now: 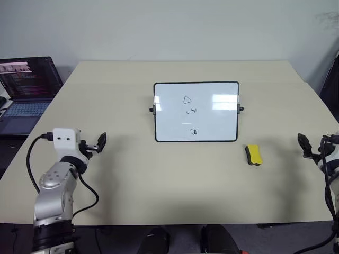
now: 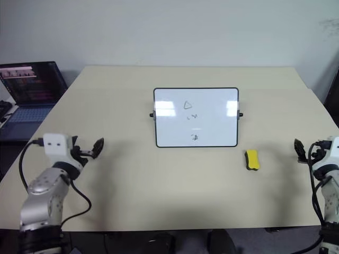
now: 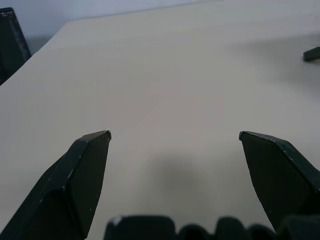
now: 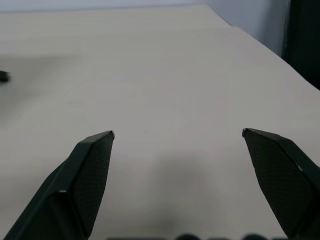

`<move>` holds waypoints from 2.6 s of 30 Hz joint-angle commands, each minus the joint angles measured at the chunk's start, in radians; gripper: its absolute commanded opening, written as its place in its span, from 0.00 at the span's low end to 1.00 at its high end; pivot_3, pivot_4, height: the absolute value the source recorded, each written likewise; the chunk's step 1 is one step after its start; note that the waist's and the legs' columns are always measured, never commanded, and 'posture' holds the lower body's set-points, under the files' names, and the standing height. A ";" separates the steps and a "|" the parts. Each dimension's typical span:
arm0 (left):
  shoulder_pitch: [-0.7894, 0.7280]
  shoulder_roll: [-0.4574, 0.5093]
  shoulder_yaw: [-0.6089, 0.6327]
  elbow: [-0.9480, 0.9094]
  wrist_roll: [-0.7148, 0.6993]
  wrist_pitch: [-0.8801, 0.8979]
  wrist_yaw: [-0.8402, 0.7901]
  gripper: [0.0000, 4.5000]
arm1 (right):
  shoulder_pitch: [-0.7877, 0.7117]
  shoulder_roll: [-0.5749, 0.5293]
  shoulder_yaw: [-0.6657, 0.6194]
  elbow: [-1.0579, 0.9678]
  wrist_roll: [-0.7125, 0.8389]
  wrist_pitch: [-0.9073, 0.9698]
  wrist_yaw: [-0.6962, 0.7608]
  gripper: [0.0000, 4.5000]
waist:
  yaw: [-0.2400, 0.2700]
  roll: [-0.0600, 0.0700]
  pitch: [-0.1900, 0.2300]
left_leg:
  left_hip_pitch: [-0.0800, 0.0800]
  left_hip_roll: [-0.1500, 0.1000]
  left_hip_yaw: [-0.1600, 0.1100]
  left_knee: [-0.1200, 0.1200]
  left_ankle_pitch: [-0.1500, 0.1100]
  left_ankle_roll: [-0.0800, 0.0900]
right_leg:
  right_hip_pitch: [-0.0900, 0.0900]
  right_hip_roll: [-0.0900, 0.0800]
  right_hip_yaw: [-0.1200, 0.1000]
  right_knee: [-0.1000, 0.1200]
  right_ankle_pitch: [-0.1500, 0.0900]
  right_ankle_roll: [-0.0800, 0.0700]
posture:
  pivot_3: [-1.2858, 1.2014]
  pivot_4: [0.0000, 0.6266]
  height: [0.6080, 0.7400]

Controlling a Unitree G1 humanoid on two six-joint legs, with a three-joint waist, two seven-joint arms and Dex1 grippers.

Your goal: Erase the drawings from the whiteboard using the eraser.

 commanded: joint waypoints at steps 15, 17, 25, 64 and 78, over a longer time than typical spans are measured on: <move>-0.377 0.288 -0.352 -0.165 -0.224 0.205 -0.717 1.00 | 0.135 0.100 0.078 -0.629 0.243 0.469 -0.167 1.00 | -0.008 0.001 0.001 | 0.001 0.001 0.000 -0.001 -0.001 0.001 | -0.001 0.003 0.003 0.000 0.000 0.001 | 0.52 0.24 1.00; -0.408 0.291 -0.427 -0.162 -0.168 0.139 -0.773 1.00 | 0.093 0.119 0.133 -0.614 0.219 0.503 -0.204 1.00 | -0.008 0.001 0.001 | 0.002 0.001 0.001 -0.001 -0.001 0.001 | -0.001 0.005 0.004 0.000 0.000 0.001 | 0.52 0.24 1.00; -0.501 0.204 -0.478 -0.096 -0.147 0.101 -0.803 1.00 | -0.011 0.188 0.192 -0.528 0.139 0.543 -0.316 1.00 | -0.003 0.000 0.001 | -0.002 0.002 0.001 -0.001 -0.001 0.002 | -0.004 0.006 0.005 0.000 0.000 0.000 | 0.52 0.24 1.00; -0.509 0.175 -0.470 -0.105 -0.117 0.123 -0.786 1.00 | -0.024 0.274 0.268 -0.452 0.000 0.534 -0.291 0.48 | -0.007 0.001 0.001 | -0.002 0.002 0.002 -0.001 -0.002 0.003 | -0.007 0.006 0.005 0.002 0.000 0.001 | 0.52 0.24 1.00; -0.478 0.207 -0.440 -0.086 -0.022 0.172 -0.611 1.00 | -0.027 0.267 0.288 -0.479 -0.005 0.529 -0.250 0.21 | -0.007 0.001 0.001 | -0.002 0.002 0.002 -0.001 -0.002 0.003 | -0.007 0.007 0.006 0.002 0.000 0.001 | 0.52 0.24 1.00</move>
